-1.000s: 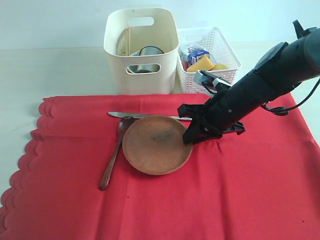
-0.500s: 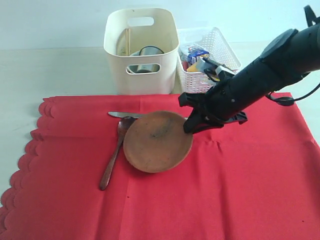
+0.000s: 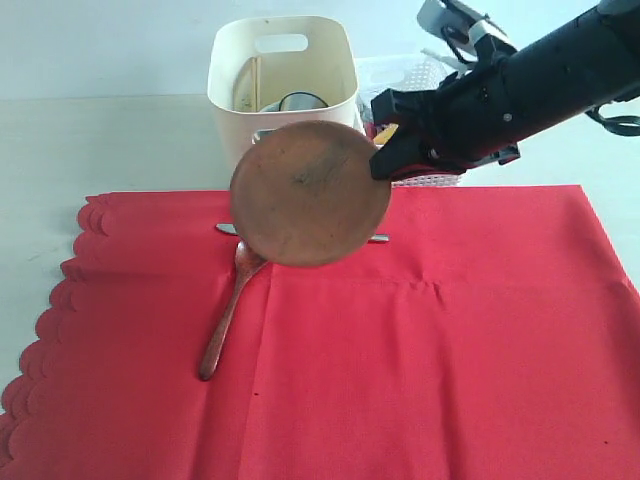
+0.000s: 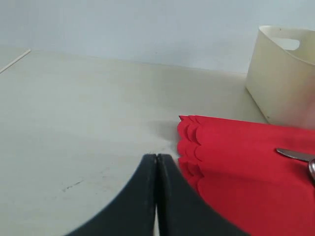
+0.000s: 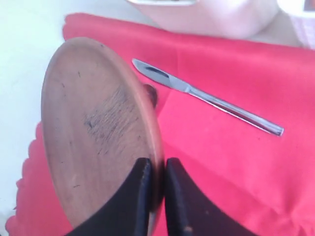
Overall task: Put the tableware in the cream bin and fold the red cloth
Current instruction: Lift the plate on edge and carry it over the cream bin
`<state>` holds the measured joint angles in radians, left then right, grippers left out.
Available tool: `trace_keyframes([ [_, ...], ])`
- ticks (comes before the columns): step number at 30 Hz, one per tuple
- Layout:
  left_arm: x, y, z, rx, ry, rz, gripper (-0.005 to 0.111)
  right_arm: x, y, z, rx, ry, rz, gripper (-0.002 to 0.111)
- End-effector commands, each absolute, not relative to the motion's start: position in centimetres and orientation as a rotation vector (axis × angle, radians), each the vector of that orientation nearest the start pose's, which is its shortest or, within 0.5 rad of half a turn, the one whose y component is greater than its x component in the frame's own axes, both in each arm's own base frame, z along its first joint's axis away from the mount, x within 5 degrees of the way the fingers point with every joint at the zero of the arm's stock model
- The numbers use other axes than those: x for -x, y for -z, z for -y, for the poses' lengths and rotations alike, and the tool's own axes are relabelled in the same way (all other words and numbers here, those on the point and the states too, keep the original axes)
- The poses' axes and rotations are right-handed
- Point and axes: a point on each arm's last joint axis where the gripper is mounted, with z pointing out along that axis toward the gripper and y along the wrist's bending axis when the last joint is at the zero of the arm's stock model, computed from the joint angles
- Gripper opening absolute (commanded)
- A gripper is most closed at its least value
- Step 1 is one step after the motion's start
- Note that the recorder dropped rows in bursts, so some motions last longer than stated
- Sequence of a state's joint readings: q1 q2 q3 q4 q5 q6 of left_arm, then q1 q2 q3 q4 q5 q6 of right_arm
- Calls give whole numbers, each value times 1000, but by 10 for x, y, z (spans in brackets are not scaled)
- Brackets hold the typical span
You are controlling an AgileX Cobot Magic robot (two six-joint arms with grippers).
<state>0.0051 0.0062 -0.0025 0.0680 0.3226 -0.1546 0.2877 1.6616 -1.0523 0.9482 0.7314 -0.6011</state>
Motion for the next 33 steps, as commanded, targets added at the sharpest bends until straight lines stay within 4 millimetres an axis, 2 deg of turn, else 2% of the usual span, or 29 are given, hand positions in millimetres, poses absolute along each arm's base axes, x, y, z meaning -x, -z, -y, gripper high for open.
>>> trace_keyframes([
  [1,-54,-184,-2,98,48,-1799,1,-306,-257,-141,319,-923,-2531,0],
  [10,-54,-184,-2,98,48,-1799,1,-329,-317,-141,328,-814,-2436,0],
  [17,-54,-184,-2,98,48,-1799,1,-354,-346,-143,288,-760,-2370,0],
  [26,-54,-184,-2,98,48,-1799,1,-409,-336,-156,203,-739,-2369,0],
  [33,-54,-184,-2,98,48,-1799,1,-449,-310,-166,159,-739,-2389,0],
])
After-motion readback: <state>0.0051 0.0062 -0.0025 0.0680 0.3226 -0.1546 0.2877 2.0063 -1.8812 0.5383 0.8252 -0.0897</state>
